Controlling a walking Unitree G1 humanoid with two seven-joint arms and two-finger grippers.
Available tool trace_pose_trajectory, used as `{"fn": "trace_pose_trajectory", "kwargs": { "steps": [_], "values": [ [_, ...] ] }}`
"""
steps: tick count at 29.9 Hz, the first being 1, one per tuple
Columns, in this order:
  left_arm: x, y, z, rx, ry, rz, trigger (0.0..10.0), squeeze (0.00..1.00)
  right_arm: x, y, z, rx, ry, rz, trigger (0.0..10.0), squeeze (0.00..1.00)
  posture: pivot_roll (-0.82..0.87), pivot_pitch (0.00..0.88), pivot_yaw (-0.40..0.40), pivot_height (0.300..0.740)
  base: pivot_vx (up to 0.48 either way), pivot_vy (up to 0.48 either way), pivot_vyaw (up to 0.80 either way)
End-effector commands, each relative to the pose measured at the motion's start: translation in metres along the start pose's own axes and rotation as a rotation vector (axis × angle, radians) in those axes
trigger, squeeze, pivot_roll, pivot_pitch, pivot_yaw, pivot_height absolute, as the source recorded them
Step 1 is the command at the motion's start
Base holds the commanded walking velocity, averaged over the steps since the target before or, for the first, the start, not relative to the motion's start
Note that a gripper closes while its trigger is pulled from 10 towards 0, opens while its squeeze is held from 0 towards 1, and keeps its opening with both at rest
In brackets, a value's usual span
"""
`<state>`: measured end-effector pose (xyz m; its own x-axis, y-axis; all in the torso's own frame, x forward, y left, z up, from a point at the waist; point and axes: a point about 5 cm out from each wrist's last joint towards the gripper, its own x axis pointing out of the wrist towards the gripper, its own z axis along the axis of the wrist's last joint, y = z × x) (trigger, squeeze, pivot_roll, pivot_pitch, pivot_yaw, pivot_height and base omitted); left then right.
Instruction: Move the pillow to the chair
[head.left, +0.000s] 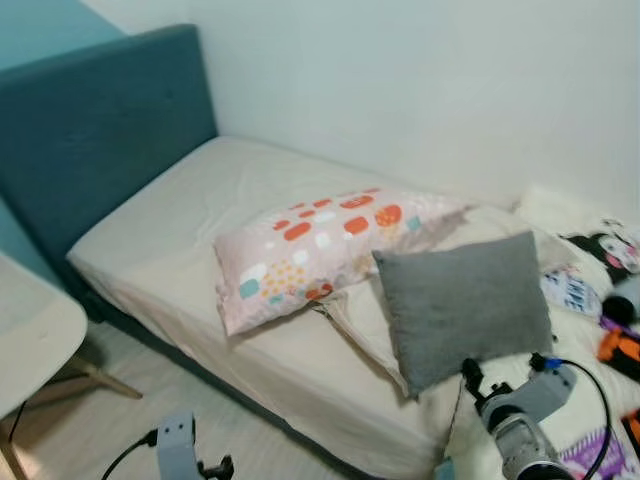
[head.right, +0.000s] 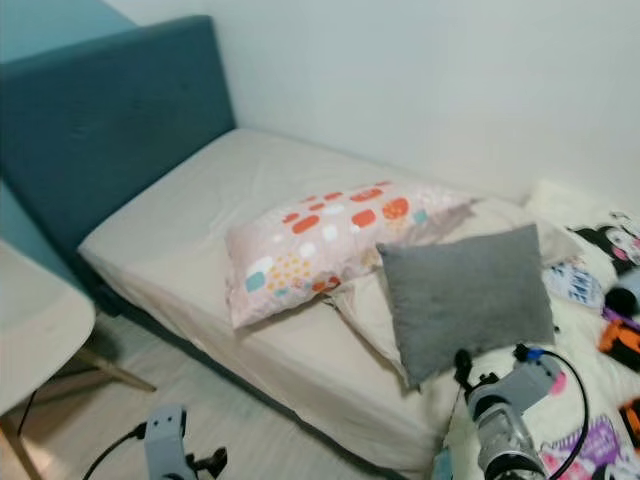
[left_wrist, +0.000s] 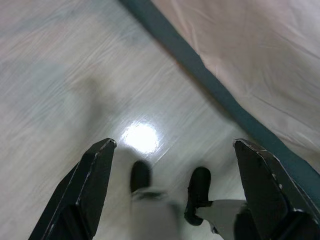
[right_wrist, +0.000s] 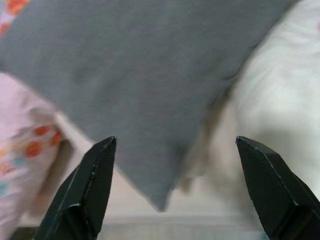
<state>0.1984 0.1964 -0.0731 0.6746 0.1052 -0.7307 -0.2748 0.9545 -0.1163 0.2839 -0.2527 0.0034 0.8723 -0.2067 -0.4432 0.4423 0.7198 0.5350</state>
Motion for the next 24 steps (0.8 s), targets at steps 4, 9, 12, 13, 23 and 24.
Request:
{"fn": "trace_pose_trajectory", "kwargs": {
  "steps": [4,9,12,13,23,24],
  "values": [
    [0.0,-0.003,-0.003,0.006,0.015,-0.006,10.0,0.0,-0.004,-0.012,-0.004,-0.001,0.029,-0.044,10.0,0.0,-0.1,0.059,-0.004,0.74,0.0,-0.433,0.0],
    [-0.001,-0.001,-0.005,0.008,0.021,0.011,10.0,0.0,-0.003,-0.01,-0.006,0.006,0.048,-0.043,10.0,0.0,-0.1,0.071,0.0,0.74,0.0,0.0,0.0],
    [-0.001,0.0,-0.005,0.005,0.021,0.016,10.0,0.0,-0.003,-0.009,-0.005,0.018,0.044,-0.042,10.0,0.0,-0.1,0.076,0.002,0.74,0.0,0.0,0.0],
    [-0.001,0.0,-0.004,0.004,0.02,0.016,10.0,0.0,-0.002,-0.008,-0.004,0.025,0.042,-0.036,10.0,0.0,-0.1,0.076,0.002,0.74,0.0,0.0,0.0],
    [0.0,0.002,-0.002,-0.009,0.018,0.03,10.0,0.0,0.003,0.012,-0.005,0.051,0.057,0.037,10.0,0.0,-0.1,0.077,0.004,0.74,0.0,-0.234,0.0],
    [0.0,0.002,-0.001,-0.005,0.017,0.038,10.0,0.0,0.004,0.014,-0.005,0.047,0.063,0.045,10.0,0.0,-0.1,0.076,0.005,0.74,0.0,0.0,0.0]
  ]
}}
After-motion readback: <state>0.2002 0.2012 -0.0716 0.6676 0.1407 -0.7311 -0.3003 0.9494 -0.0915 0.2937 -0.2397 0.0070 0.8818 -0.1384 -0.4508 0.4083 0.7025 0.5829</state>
